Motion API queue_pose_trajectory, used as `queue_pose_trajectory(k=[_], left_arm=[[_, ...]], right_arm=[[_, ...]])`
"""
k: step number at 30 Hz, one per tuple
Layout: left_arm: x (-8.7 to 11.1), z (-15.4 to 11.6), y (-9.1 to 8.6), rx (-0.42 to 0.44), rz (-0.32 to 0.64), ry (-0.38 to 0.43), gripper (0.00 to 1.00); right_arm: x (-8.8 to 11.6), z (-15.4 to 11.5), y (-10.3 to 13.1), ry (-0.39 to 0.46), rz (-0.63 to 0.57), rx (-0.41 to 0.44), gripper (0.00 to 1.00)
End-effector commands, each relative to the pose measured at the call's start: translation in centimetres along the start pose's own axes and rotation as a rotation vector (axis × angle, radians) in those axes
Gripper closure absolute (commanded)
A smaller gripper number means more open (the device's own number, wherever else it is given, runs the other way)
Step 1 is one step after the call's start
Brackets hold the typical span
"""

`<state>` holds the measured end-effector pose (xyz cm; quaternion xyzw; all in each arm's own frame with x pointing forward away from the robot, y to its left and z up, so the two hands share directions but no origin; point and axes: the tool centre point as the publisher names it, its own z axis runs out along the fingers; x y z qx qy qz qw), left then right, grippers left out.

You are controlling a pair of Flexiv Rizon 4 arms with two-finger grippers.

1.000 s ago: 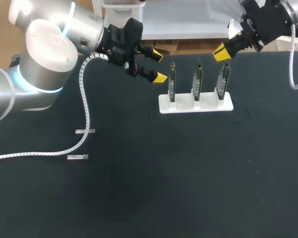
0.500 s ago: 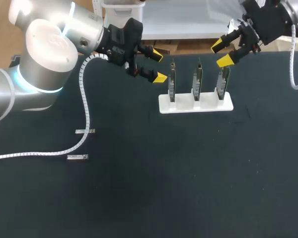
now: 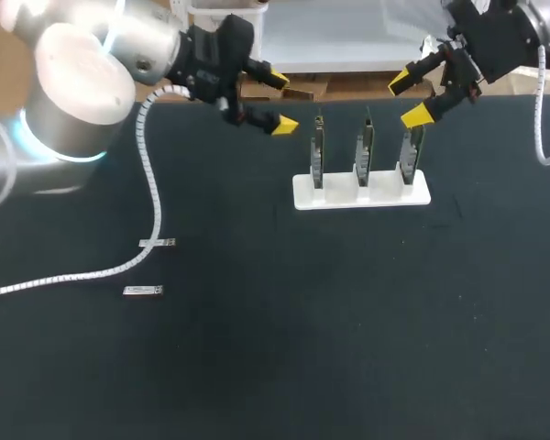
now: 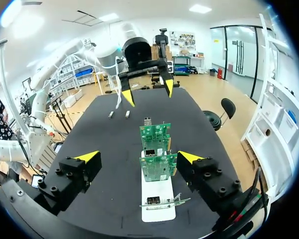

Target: Pick up the optical module with the left hand, and insert it into the network port with the right hand.

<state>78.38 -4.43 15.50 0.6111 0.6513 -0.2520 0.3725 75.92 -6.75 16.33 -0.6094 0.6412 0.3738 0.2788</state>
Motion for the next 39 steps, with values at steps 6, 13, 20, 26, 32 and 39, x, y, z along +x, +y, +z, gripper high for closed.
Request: queue_pose_trajectory(k=[6, 13, 20, 26, 32, 39], left_arm=[[2.6, -9.8, -4.0, -0.145, -0.002, 0.195, 0.0], [6.1, -14.0, -6.8, -0.19, -0.082, 0.302, 0.0], [10.2, -17.6, -9.2, -0.197, -0.148, 0.489, 0.0], [12.6, -19.5, -10.1, -0.191, -0.199, 0.583, 0.0], [12.5, -19.4, -9.9, -0.227, -0.226, 0.525, 0.0], [12.5, -19.4, -9.9, -0.227, -0.226, 0.525, 0.0]], right_arm=[[0.1, 0.0, 0.2, -0.002, -0.002, 0.003, 0.0], [0.1, 0.0, 0.2, -0.002, -0.002, 0.003, 0.0], [0.1, 0.0, 0.2, -0.002, -0.002, 0.003, 0.0], [0.1, 0.0, 0.2, -0.002, -0.002, 0.003, 0.0], [0.1, 0.0, 0.2, -0.002, -0.002, 0.003, 0.0], [0.1, 0.0, 0.2, -0.002, -0.002, 0.003, 0.0]])
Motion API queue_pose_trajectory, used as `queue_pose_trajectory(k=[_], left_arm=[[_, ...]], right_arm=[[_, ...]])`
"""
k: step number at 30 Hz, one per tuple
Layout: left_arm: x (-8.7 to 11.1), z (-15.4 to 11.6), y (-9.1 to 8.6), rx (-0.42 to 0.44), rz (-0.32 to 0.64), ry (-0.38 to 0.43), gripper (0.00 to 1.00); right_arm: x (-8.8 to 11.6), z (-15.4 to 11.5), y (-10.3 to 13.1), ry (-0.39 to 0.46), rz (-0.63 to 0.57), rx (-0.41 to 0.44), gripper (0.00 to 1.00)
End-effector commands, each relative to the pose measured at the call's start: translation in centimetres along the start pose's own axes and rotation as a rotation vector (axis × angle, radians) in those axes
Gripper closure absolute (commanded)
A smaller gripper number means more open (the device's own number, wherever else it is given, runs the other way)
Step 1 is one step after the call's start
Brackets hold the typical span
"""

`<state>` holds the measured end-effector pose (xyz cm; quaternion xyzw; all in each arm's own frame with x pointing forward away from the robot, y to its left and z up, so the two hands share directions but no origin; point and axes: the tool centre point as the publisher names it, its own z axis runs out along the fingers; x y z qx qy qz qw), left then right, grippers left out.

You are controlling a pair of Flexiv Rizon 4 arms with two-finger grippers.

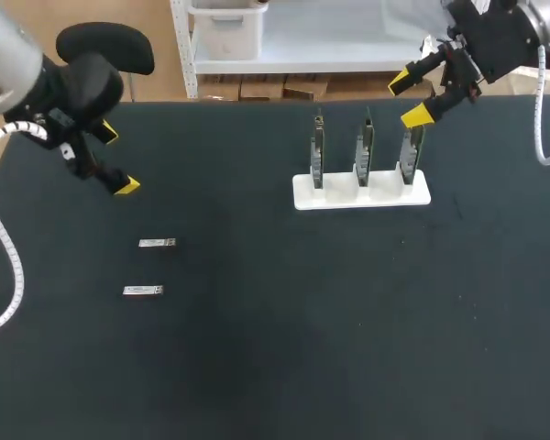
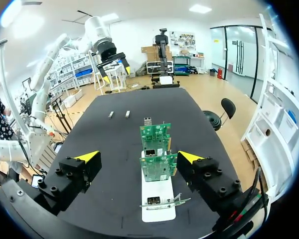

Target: Pick up the optical module with the left hand, and insert it into the network port with the right hand.

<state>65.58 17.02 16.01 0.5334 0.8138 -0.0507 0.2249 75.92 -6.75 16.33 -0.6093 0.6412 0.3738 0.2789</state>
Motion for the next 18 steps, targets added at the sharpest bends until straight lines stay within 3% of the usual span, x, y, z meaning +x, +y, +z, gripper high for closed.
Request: queue_pose_trajectory(k=[1, 5, 7, 8, 14, 15, 18], left_arm=[[0.2, 0.0, -0.1, -0.002, 0.001, -0.004, 0.0], [0.2, 0.0, -0.1, -0.002, 0.001, -0.004, 0.0], [-0.2, 0.7, -0.6, 0.024, 0.073, 0.007, 0.0], [-0.1, 1.1, -1.0, 0.035, 0.119, 0.059, 0.0], [2.9, 2.9, -3.1, 0.078, 0.271, 0.147, 0.0], [3.4, 3.2, -3.4, 0.068, 0.296, 0.192, 0.0], [4.6, 3.9, -3.8, 0.05, 0.306, 0.249, 0.0]], right_arm=[[0.1, 0.0, 0.1, -0.002, -0.002, 0.003, 0.0], [0.1, 0.0, 0.1, -0.002, -0.002, 0.003, 0.0], [0.1, 0.0, 0.1, -0.002, -0.002, 0.003, 0.0], [0.1, 0.0, 0.1, -0.002, -0.002, 0.003, 0.0], [0.1, 0.0, 0.1, -0.002, -0.002, 0.003, 0.0], [0.1, 0.0, 0.1, -0.002, -0.002, 0.003, 0.0], [0.1, 0.0, 0.1, -0.002, -0.002, 0.003, 0.0]])
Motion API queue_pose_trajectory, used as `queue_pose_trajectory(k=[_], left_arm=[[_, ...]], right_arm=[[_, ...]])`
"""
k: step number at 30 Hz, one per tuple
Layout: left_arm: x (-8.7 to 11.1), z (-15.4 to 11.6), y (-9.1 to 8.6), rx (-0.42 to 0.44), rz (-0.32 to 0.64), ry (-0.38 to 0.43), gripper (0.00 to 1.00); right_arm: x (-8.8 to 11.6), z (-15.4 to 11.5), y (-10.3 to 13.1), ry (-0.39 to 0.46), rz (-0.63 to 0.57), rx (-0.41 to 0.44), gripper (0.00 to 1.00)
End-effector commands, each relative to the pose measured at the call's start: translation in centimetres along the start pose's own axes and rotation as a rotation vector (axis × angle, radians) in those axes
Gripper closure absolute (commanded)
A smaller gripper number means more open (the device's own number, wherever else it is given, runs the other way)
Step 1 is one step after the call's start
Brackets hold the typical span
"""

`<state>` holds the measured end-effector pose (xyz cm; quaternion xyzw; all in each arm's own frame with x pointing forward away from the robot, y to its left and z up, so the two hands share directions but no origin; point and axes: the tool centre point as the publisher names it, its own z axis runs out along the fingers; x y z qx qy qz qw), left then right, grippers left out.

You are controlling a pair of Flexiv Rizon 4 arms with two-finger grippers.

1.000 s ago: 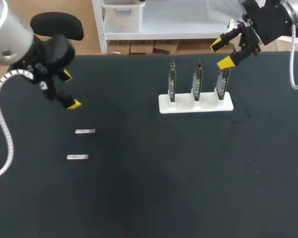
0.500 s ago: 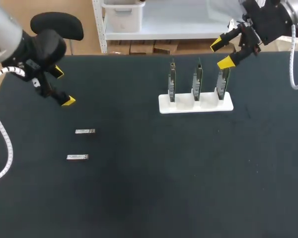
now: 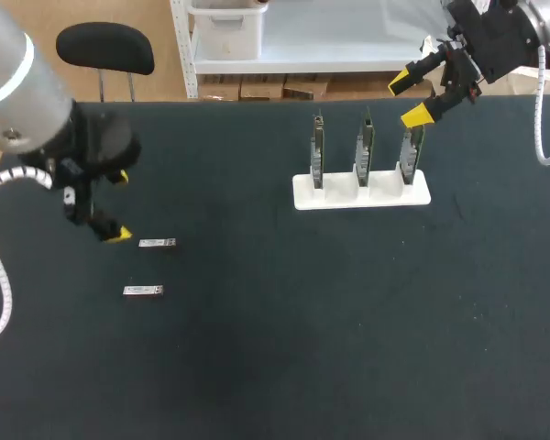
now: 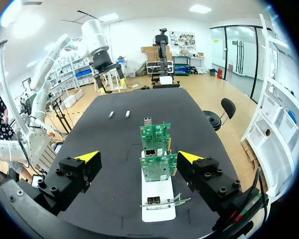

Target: Pick up the optical module with the left hand, and insert it into the network port with the right hand.

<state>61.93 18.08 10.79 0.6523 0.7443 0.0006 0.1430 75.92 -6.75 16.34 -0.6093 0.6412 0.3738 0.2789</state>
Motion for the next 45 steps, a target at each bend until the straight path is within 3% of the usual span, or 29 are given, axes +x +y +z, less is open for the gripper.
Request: queue_pose_trajectory(k=[1, 5, 13, 17, 19, 28, 45], left_arm=[[0.5, 1.1, -0.3, -0.002, 0.008, 0.086, 0.0], [1.3, 2.6, -0.9, -0.082, 0.02, 0.149, 0.0], [1.6, 4.8, -0.6, -0.007, 0.015, 0.195, 0.0], [1.7, 5.8, 0.0, 0.042, -0.007, 0.258, 0.0], [1.7, 6.2, 0.3, 0.067, -0.014, 0.224, 0.0], [1.8, 8.0, 0.7, 0.093, 0.012, 0.228, 0.0], [2.1, 9.2, 0.5, 0.087, 0.031, 0.177, 0.0]], right_arm=[[0.1, 0.0, 0.1, -0.002, -0.002, 0.003, 0.0], [0.1, 0.0, 0.1, -0.002, -0.002, 0.003, 0.0], [0.1, 0.0, 0.1, -0.002, -0.002, 0.003, 0.0], [0.1, 0.0, 0.1, -0.002, -0.002, 0.003, 0.0], [0.1, 0.0, 0.1, -0.002, -0.002, 0.003, 0.0], [0.1, 0.0, 0.1, -0.002, -0.002, 0.003, 0.0], [0.1, 0.0, 0.1, -0.002, -0.002, 0.003, 0.0]])
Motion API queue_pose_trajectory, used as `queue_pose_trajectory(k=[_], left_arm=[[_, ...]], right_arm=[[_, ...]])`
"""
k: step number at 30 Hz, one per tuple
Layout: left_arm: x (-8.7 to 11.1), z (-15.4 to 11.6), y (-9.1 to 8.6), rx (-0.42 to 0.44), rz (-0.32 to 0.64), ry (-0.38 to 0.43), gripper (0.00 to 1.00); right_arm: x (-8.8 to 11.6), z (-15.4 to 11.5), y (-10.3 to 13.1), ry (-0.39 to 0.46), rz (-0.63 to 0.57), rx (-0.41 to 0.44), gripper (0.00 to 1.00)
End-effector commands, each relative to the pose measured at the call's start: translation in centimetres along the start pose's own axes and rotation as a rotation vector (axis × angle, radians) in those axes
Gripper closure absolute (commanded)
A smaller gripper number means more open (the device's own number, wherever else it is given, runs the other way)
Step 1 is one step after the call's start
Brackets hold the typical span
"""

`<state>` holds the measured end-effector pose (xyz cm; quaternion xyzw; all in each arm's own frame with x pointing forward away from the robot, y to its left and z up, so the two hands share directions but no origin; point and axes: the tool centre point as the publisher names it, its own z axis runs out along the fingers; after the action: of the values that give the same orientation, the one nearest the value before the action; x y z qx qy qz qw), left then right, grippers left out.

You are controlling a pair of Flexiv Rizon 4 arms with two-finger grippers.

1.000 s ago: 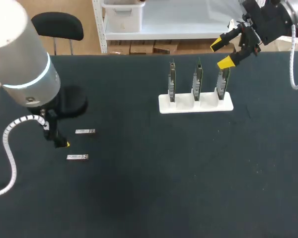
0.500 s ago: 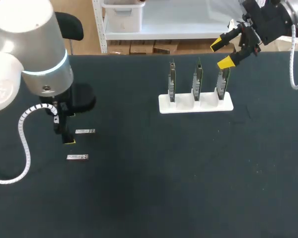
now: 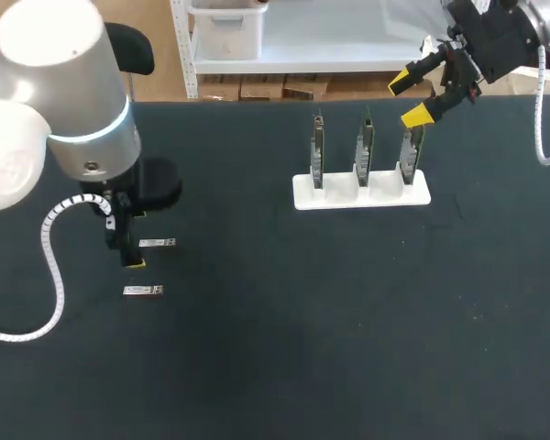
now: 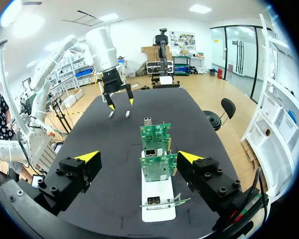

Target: Pick up the optical module with the left hand, and insert it into the network port with the right hand.

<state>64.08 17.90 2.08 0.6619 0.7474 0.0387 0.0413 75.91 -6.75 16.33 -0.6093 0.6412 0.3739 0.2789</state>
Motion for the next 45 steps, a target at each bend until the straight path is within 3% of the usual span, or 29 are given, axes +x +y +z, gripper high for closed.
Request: queue_pose_trajectory(k=[1, 5, 21, 45], left_arm=[[0.6, 0.7, 0.0, 0.007, 0.016, -0.023, 0.0], [0.9, 1.1, -0.1, 0.035, 0.009, -0.023, 0.0], [-0.2, 1.1, 0.0, 0.007, 0.052, -0.002, 0.0], [0.0, 3.1, -0.1, 0.079, 0.032, -0.005, 0.0]], right_arm=[[0.1, 0.0, 0.1, -0.002, -0.002, 0.003, 0.0], [0.1, 0.0, 0.1, -0.002, -0.002, 0.003, 0.0], [0.1, 0.0, 0.1, -0.002, -0.002, 0.003, 0.0], [0.1, 0.0, 0.1, -0.002, -0.002, 0.003, 0.0]])
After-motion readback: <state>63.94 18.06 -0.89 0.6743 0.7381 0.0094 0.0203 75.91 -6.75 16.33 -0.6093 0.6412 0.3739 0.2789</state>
